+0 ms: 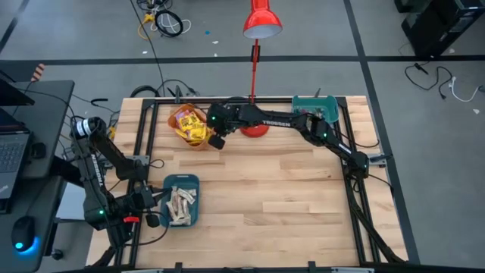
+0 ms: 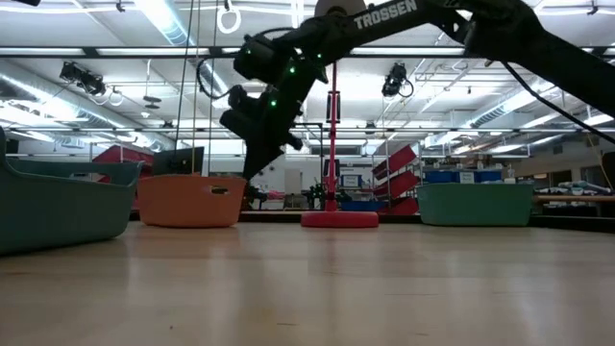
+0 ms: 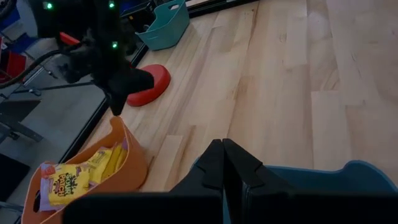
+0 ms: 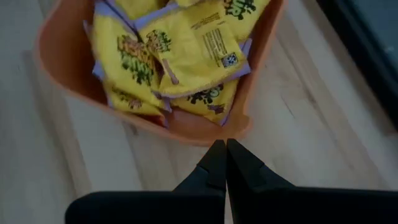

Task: Sort candy
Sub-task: Move the orange bin to the right of the blue bin

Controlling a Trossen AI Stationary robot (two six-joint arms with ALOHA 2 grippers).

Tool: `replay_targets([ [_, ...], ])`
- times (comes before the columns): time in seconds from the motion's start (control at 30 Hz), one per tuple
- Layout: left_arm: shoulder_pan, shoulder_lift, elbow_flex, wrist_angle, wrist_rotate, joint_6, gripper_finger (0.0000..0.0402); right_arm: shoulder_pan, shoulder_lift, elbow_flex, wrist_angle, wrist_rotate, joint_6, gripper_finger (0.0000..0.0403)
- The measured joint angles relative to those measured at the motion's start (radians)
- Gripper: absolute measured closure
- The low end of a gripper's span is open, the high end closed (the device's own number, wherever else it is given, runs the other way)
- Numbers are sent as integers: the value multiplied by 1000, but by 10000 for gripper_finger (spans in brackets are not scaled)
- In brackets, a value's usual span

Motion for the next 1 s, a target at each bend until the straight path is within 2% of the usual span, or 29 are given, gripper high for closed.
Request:
replay_targets([
  [0.07,0,0,0,1,0,0,402,10,-15,-1,8,41,-32,403],
  [0.13,0,0,0,1,0,0,402,9,-35,-1,56,24,-83,403],
  [0.27,0,0,0,1,0,0,402,2,-47,2,118,-151,-141,403],
  [0.33,0,0,0,2,0,0,402,4,-42,-3,103,-182,-147,403],
  [1.0,0,0,0,28,-1,0,402,15,-40,-118,164,-176,-109,403],
])
